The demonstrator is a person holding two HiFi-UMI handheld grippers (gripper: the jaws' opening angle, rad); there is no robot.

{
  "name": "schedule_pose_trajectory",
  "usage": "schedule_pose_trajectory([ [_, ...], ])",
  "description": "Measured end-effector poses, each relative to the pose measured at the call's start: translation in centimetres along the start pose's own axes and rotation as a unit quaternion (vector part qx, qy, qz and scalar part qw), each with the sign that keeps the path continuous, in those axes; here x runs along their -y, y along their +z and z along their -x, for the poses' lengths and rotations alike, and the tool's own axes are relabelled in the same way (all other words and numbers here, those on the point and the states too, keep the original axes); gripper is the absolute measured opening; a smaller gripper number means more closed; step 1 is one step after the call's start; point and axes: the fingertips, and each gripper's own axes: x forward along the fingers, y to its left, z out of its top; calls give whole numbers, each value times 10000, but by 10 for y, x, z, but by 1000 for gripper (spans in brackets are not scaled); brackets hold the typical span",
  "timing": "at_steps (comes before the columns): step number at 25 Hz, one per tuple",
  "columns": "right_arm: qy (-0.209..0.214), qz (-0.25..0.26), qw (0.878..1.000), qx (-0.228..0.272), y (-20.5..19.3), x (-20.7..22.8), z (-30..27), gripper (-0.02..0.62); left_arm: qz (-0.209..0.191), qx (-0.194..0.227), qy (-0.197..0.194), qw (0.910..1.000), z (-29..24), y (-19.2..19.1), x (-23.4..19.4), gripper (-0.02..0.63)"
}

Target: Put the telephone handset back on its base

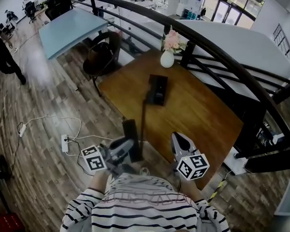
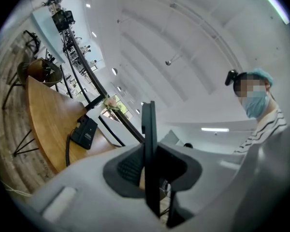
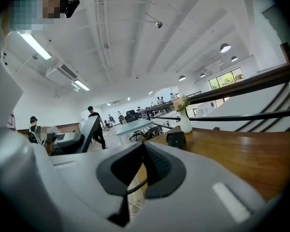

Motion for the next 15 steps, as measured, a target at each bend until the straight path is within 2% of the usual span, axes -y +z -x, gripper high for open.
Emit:
schedule_pose_trajectory([
  [4, 4, -31, 10000, -77, 11, 2, -40, 0, 86, 41, 24, 10000, -4, 32, -26, 75],
  [9, -81, -46, 9999, -75, 18, 13, -56, 0, 235, 3, -42, 9997, -18, 40, -45, 74],
  [15, -300, -138, 9994, -50, 33, 24, -93, 0, 349, -189, -210, 9990, -38, 73, -79, 74],
])
